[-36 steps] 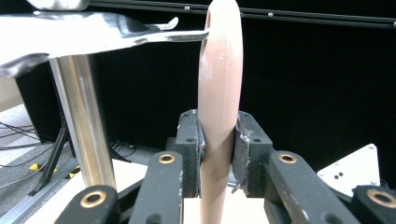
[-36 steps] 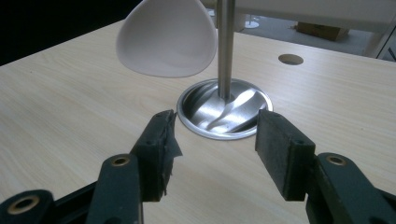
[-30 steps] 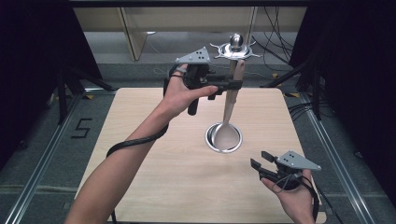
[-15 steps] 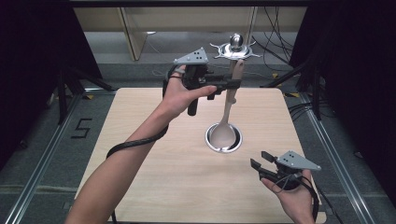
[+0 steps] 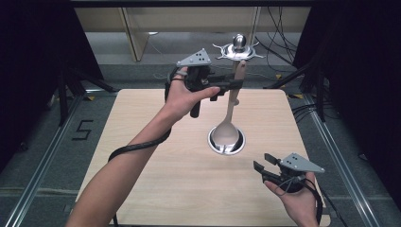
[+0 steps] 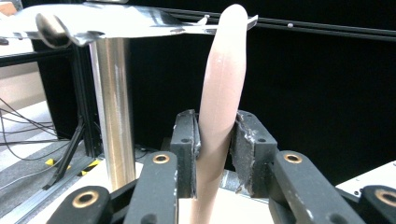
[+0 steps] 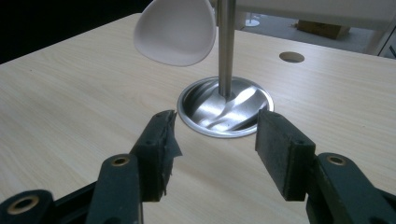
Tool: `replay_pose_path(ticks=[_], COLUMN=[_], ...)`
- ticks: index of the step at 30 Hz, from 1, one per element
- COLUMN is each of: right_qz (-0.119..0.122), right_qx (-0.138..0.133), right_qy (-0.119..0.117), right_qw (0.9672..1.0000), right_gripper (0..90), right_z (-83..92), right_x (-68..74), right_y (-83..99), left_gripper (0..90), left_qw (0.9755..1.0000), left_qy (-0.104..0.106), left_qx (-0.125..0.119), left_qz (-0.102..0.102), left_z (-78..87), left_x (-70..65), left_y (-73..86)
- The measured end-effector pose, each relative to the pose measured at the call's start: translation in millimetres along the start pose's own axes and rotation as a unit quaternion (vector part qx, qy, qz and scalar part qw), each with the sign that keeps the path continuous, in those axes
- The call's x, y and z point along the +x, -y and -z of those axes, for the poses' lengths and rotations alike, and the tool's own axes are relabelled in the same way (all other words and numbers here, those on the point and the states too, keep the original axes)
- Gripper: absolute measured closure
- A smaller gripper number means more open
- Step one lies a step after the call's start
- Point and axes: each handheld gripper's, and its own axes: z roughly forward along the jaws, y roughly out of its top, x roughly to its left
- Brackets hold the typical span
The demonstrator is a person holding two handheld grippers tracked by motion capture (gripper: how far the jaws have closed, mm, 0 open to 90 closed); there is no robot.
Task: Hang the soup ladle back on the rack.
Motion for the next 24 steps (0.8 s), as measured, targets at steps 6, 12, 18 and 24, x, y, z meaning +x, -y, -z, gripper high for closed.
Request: replay_pose_path(ticks=[6,12,18,24], right_qz=[0.001,0.01,-0.009,-0.016], right_qx=[-0.009,-0.002,-0.004,-0.002], right_qy=[0.002,0.01,0.009,0.015], right_qw=[1.0,0.9999,0.9999,0.9998], right_gripper=[47.8,47.6,47.3,46.9], right_z=[-1.6,0.1,0.4,1.9], right_x=[0.3,-1.5,-0.5,0.3], right_y=[0.6,0.7,0.7,0.5], left_gripper=[58.1,45.2,35.5,32.0], left_qw=[0.9991,0.9962,0.9937,0.9929], left_qy=[-0.036,-0.071,-0.091,-0.097], left_qx=[0.017,0.033,0.041,0.044], left_qz=[-0.013,-0.036,-0.05,-0.054], left_z=[4.1,12.1,26.6,42.8], left_x=[-9.0,-14.2,-22.5,-30.3], left_y=[2.8,10.0,15.1,20.1])
